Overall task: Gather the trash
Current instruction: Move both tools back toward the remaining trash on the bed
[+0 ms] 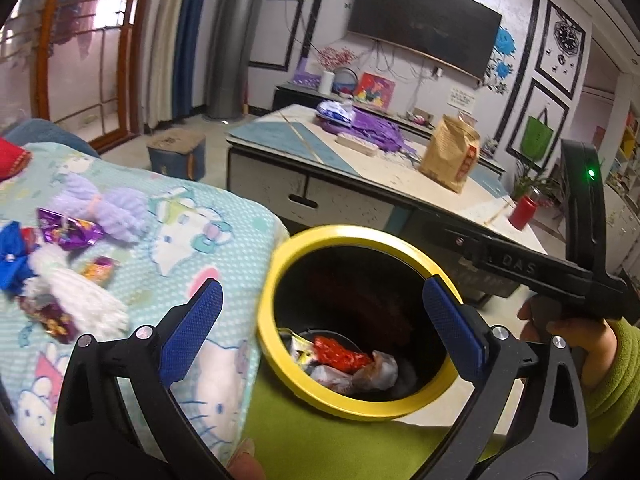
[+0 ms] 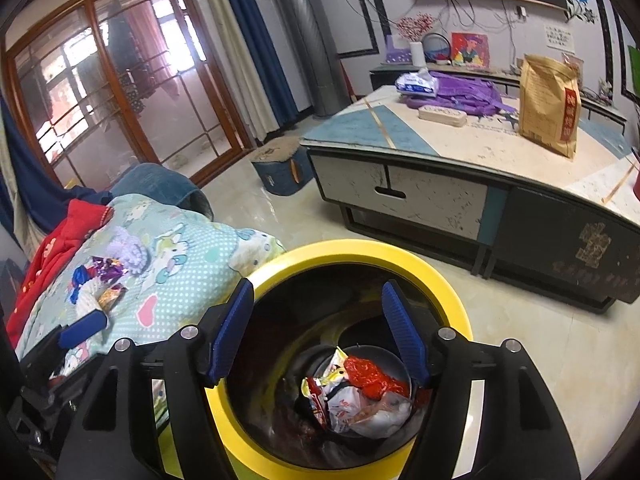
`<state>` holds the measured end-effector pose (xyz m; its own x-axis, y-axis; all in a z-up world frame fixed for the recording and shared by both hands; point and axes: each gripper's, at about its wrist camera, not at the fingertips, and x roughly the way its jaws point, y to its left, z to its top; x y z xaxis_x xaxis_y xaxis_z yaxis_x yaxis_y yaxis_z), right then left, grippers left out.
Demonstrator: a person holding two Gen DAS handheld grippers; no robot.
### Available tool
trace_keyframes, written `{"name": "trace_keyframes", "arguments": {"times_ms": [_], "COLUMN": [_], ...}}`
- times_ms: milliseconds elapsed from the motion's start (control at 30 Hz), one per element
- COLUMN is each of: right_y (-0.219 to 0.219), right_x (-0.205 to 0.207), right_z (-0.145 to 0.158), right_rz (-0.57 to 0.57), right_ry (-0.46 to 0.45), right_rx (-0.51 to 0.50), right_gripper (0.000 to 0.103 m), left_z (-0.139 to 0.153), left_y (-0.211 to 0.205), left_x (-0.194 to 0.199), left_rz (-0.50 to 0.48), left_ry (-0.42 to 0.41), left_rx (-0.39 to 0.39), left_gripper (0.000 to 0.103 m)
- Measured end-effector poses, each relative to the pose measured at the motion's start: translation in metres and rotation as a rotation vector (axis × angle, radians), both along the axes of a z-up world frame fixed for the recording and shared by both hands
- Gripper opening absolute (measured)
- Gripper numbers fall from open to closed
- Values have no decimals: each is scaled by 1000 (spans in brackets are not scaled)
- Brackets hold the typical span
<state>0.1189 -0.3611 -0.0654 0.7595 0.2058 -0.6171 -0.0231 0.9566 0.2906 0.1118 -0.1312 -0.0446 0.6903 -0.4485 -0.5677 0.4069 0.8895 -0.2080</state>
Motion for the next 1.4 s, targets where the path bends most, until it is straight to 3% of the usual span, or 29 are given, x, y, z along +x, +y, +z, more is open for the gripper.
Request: {"name": "trace_keyframes", "arguments": {"times_ms": [600,1067,1400], "right_y": [54,99,135], "right_x": [-27,-37,-39], "right_z": [35,35,33], "right_rz": [173,293,378], "right_ry": [-174,-193,-181], "right_rx": [-55,-98,-120], "right_gripper": [80,82,82], "left_z": [30,44,45], "left_y": [67,105,139], "left_x": [-14,-19,-15], "left_rz": [218,341,432], "left_ry": [-108,-174,-170], "left_rx": [-29,-14,-29], "left_gripper": [92,92,92]}}
